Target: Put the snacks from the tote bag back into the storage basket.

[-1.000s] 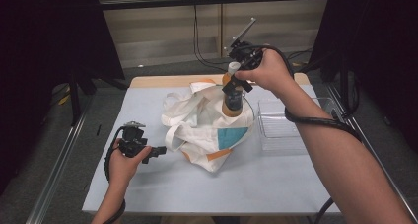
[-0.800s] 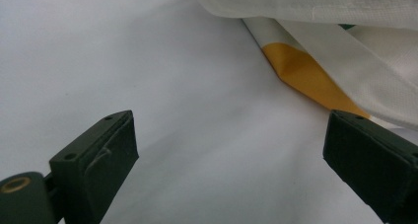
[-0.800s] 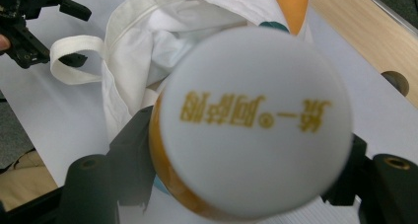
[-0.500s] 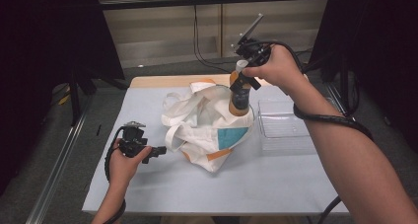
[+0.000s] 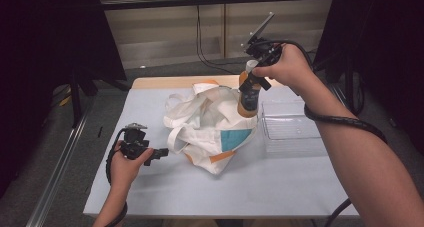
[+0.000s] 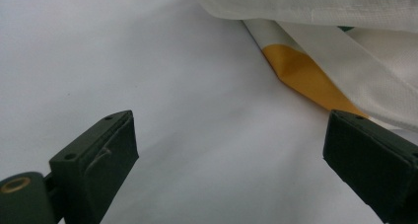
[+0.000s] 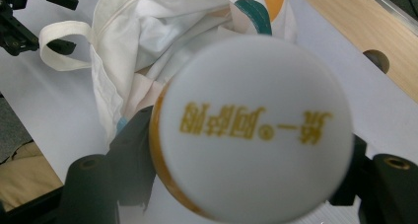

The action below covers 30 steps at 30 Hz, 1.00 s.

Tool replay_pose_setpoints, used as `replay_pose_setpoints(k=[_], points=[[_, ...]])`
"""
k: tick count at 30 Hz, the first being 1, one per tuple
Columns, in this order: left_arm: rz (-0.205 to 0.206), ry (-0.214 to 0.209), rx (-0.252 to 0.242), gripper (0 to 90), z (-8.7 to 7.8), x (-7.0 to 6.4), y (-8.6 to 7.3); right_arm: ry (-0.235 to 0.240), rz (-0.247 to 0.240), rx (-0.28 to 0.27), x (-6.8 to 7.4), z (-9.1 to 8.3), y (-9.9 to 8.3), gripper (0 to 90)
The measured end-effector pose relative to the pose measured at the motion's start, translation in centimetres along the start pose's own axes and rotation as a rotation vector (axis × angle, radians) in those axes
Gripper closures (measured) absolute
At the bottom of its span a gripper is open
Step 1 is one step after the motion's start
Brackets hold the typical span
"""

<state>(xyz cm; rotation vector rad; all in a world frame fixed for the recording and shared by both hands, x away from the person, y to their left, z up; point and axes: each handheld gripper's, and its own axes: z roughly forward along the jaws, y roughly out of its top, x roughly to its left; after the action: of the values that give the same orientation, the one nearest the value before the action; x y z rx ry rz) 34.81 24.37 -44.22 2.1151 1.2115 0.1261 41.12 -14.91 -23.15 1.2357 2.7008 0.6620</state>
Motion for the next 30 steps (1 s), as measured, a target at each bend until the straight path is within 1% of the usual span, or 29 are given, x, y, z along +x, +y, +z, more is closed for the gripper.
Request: replay_pose_setpoints(k=[2,6,7,9,10,11,13,14,15,16,19,20,23,25,27,30], points=[[0.0,0.001,-0.006,6.1,0.0,-0.1,0.0,0.005,0.009,0.0,-0.2,-0.2,-0.2,30.5],[0.005,0.001,-0.001,5.8,0.0,0.0,0.0,0.0,0.016,-0.002,-0.3,-0.2,-0.5,30.5],[0.003,-0.001,-0.013,5.5,0.0,0.0,0.0,-0.002,0.014,-0.001,-0.4,-0.2,-0.7,30.4],[0.004,0.002,-0.017,5.4,0.0,-0.1,0.0,0.001,0.01,-0.005,-0.6,-0.2,-0.8,30.4],[0.019,-0.004,-0.005,5.3,-0.2,0.0,0.0,0.004,0.017,-0.003,-0.6,-0.2,-0.9,30.4],[0.021,-0.005,-0.017,4.7,-0.2,0.0,0.0,0.004,0.023,-0.006,-0.8,-0.3,-1.2,30.5],[0.025,-0.001,-0.017,4.7,-0.2,0.0,0.0,0.0,0.021,-0.006,-0.9,-0.3,-1.3,30.5],[0.032,-0.002,-0.009,4.8,-0.3,0.0,0.0,-0.004,0.027,-0.004,-1.0,-0.4,-1.5,30.4],[0.025,-0.002,-0.021,4.8,-0.2,-0.1,-0.1,-0.004,0.027,-0.004,-1.0,-0.4,-1.5,30.4],[0.032,-0.005,-0.017,4.8,-0.3,-0.1,-0.1,-0.009,0.021,-0.008,-1.1,-0.4,-1.7,30.5],[0.034,0.001,-0.019,4.7,-0.4,-0.1,-0.1,-0.01,0.026,-0.002,-1.4,-0.5,-2.1,30.4],[0.032,0.003,-0.019,4.8,-0.4,-0.1,-0.1,-0.016,0.037,0.003,-1.5,-0.6,-2.4,30.4],[0.041,0.009,-0.015,4.8,-0.4,0.0,-0.1,-0.019,0.033,0.008,-1.7,-0.7,-2.7,30.4],[0.033,0.007,-0.022,4.8,-0.5,-0.1,-0.1,-0.021,0.038,0.005,-1.9,-0.8,-3.0,30.4],[0.04,0.001,-0.018,4.8,-0.5,-0.1,0.0,-0.021,0.042,0.012,-2.1,-0.8,-3.2,30.4],[0.045,0.012,-0.021,4.8,-0.5,-0.1,0.0,-0.024,0.044,0.021,-2.4,-0.9,-3.7,30.4]])
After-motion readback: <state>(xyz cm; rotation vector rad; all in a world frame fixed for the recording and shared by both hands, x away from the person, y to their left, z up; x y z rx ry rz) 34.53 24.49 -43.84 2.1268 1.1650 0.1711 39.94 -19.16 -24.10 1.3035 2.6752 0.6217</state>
